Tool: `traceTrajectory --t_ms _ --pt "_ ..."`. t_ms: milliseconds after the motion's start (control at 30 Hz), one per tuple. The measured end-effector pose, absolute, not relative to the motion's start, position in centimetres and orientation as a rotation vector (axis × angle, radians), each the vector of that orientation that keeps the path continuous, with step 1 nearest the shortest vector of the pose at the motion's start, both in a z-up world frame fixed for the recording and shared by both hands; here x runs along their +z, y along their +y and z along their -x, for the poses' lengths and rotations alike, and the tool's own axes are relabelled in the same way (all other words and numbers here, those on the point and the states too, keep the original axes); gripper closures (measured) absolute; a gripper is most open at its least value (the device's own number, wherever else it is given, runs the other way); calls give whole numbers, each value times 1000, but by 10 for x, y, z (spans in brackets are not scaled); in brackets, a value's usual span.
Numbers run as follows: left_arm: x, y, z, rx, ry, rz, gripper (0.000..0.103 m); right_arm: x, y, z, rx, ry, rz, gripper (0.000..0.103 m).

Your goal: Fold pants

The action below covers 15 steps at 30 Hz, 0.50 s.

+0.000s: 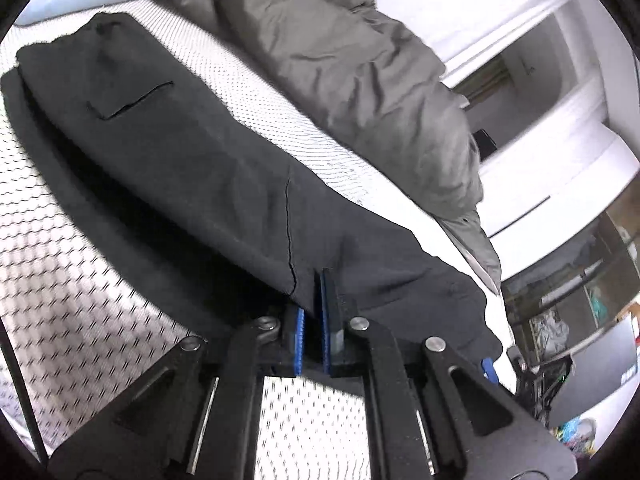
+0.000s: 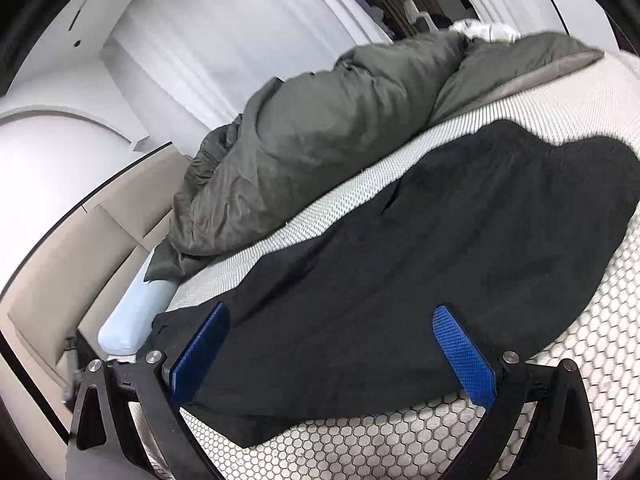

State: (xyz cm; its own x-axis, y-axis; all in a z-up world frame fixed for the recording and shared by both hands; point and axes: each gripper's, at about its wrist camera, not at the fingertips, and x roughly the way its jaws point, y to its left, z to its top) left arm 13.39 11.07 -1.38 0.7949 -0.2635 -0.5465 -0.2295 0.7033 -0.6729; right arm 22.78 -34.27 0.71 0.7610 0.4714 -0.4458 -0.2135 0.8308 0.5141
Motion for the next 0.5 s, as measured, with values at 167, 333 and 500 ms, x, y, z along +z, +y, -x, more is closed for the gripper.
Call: traceTrajectory --t_ms 167,333,500 --pt "-49 108 -134 41 818 785 97 10 -345 -223 375 588 -436 0" --pt "-47 120 -128 65 795 804 96 9 -342 -228 385 597 -452 0" --pt "-48 129 -125 114 794 786 92 9 -340 -226 384 592 -422 0"
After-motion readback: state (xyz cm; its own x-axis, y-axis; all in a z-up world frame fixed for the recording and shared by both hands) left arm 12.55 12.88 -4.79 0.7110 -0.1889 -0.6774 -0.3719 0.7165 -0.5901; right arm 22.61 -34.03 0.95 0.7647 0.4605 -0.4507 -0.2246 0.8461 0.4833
